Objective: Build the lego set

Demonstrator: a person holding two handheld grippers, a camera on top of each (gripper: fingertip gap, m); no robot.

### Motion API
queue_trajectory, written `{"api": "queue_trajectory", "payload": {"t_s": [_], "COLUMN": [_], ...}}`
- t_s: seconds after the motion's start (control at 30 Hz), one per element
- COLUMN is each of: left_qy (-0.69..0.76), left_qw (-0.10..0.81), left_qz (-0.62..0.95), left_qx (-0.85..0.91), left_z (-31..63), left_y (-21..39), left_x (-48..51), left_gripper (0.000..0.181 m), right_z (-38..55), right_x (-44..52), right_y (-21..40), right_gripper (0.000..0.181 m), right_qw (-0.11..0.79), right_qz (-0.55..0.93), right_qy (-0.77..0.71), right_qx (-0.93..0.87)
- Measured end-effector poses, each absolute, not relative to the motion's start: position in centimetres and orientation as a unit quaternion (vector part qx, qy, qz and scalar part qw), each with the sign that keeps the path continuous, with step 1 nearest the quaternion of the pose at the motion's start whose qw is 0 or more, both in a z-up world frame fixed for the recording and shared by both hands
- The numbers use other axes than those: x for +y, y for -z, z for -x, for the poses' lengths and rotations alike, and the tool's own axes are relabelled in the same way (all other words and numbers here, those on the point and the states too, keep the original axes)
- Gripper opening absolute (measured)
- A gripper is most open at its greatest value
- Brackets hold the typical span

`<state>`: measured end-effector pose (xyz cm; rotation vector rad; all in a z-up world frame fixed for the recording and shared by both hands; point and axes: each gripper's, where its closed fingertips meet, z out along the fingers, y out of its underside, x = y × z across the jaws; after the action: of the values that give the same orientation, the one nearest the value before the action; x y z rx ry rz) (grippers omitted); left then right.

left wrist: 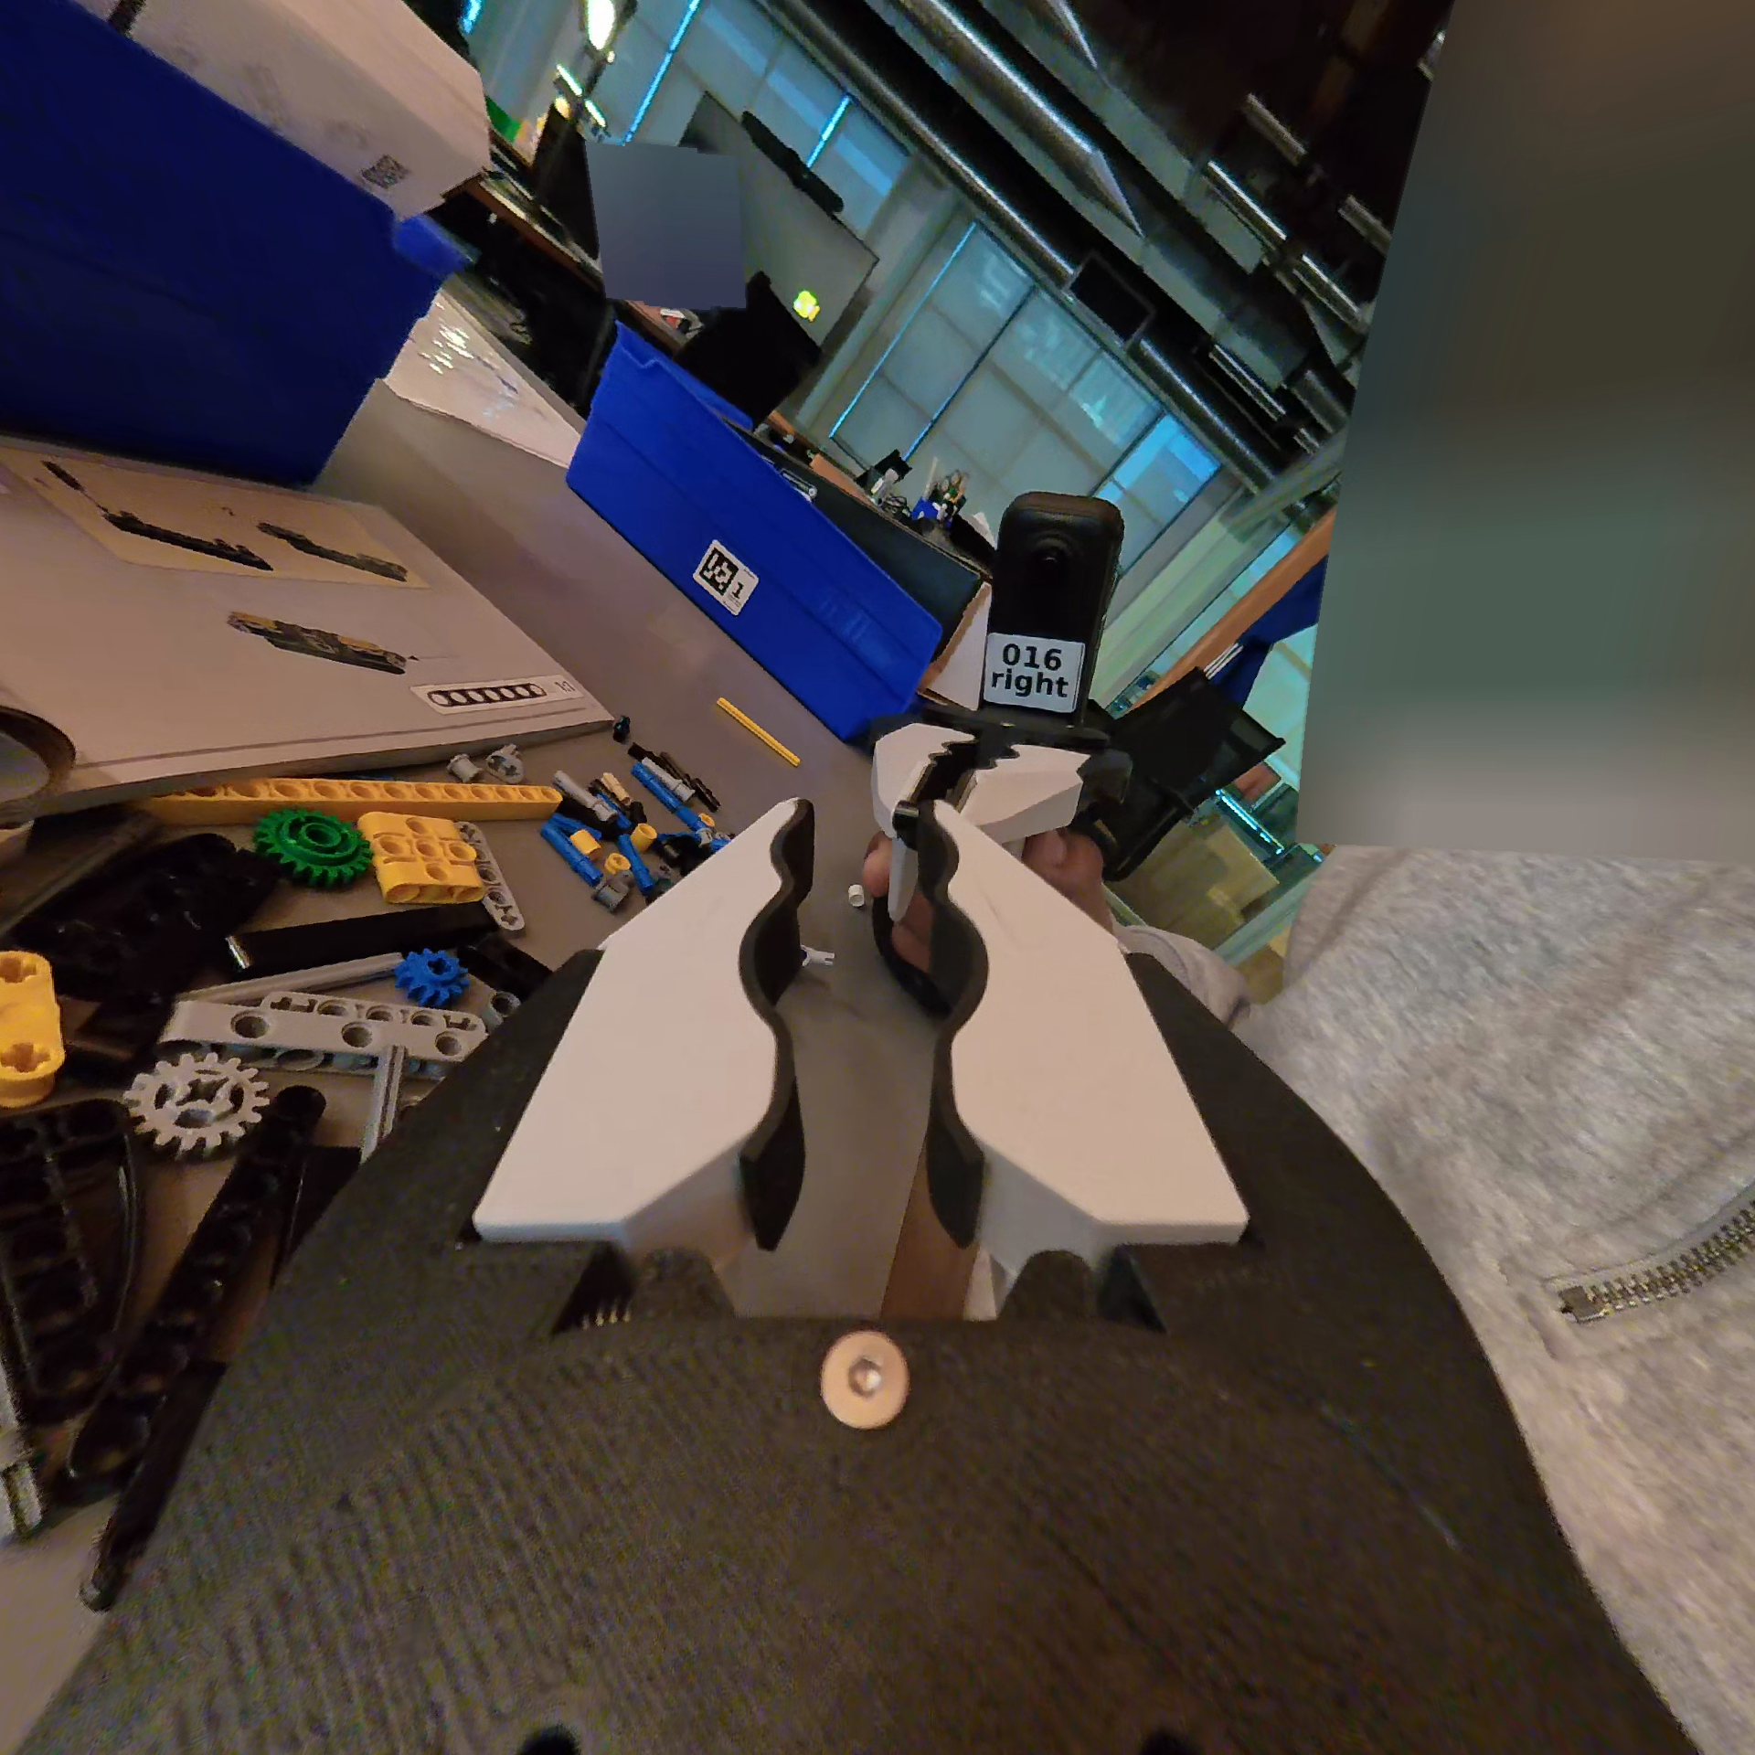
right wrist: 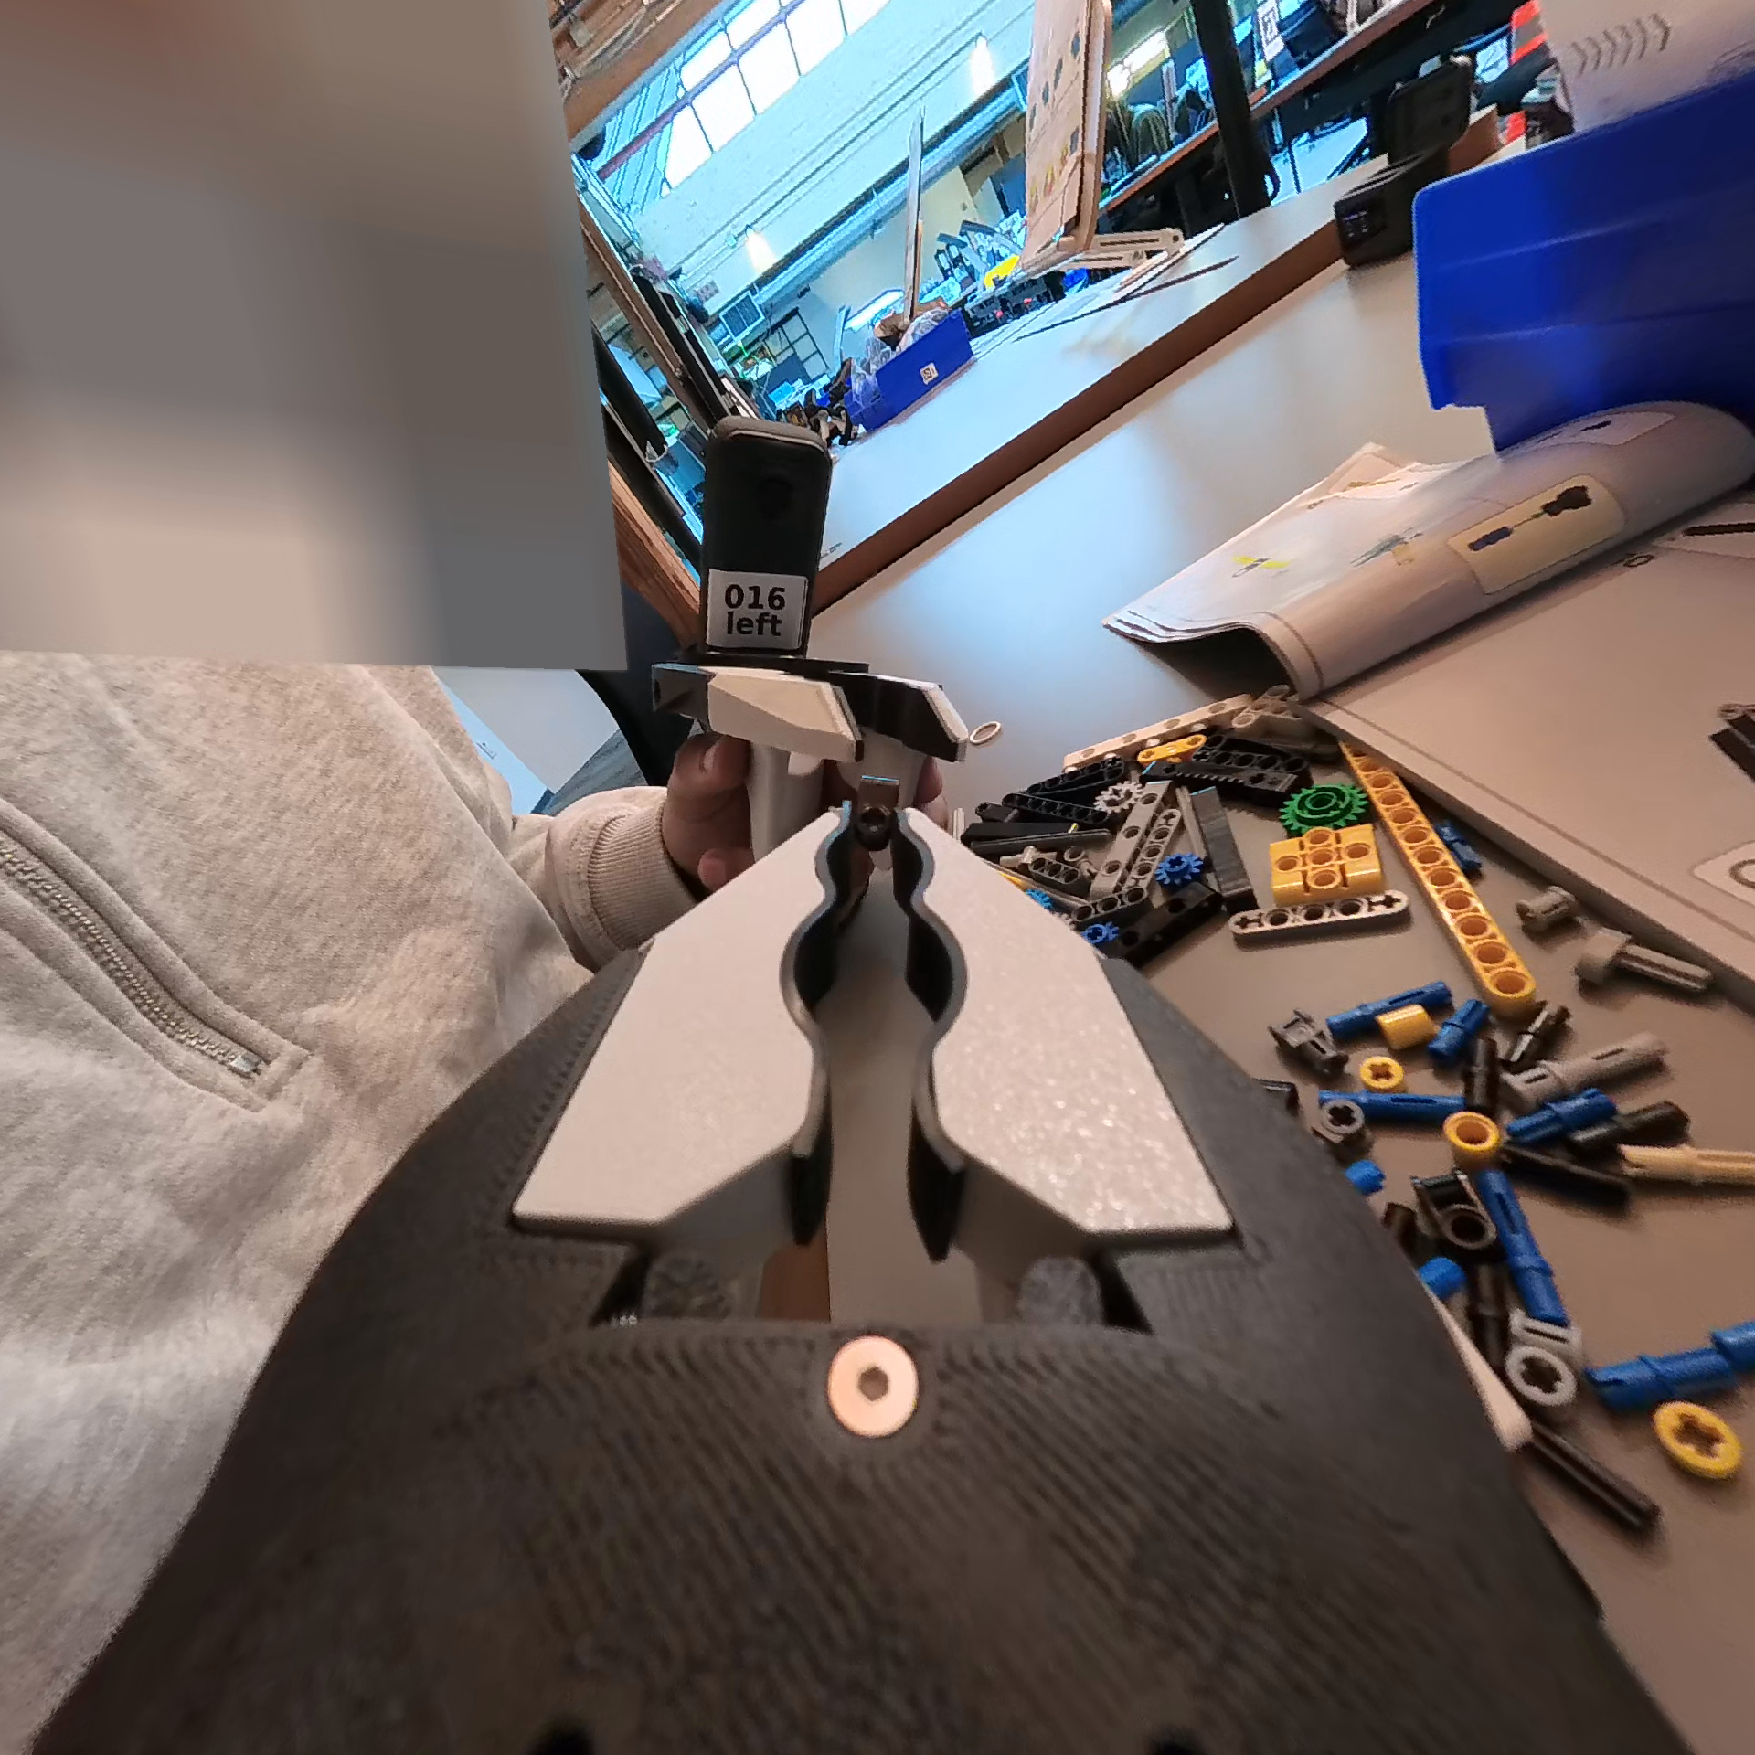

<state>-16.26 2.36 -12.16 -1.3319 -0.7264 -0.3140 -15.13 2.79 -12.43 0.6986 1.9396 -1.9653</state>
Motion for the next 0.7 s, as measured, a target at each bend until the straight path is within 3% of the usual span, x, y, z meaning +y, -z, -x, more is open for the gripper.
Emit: {"api": "queue_trajectory", "payload": {"t_s": [0.33, 0.7], "left_qy": [0.125, 0.131], "left_qw": [0.718, 0.713], "left_qz": [0.606, 0.607], "left_qx": [-0.317, -0.325], "left_z": [16.1, 16.2], "left_y": [11.9, 12.2], "left_x": [2.4, 2.4], "left_gripper": [0.02, 0.022], "right_z": [15.5, 16.4], "right_x": [2.7, 3.1], "right_y": [12.6, 13.8], "right_gripper": [0.005, 0.005], "right_qw": [0.142, -0.072], "right_qz": [-0.249, -0.213], "right_qy": [0.68, 0.618], "right_qx": [0.675, 0.753]}}
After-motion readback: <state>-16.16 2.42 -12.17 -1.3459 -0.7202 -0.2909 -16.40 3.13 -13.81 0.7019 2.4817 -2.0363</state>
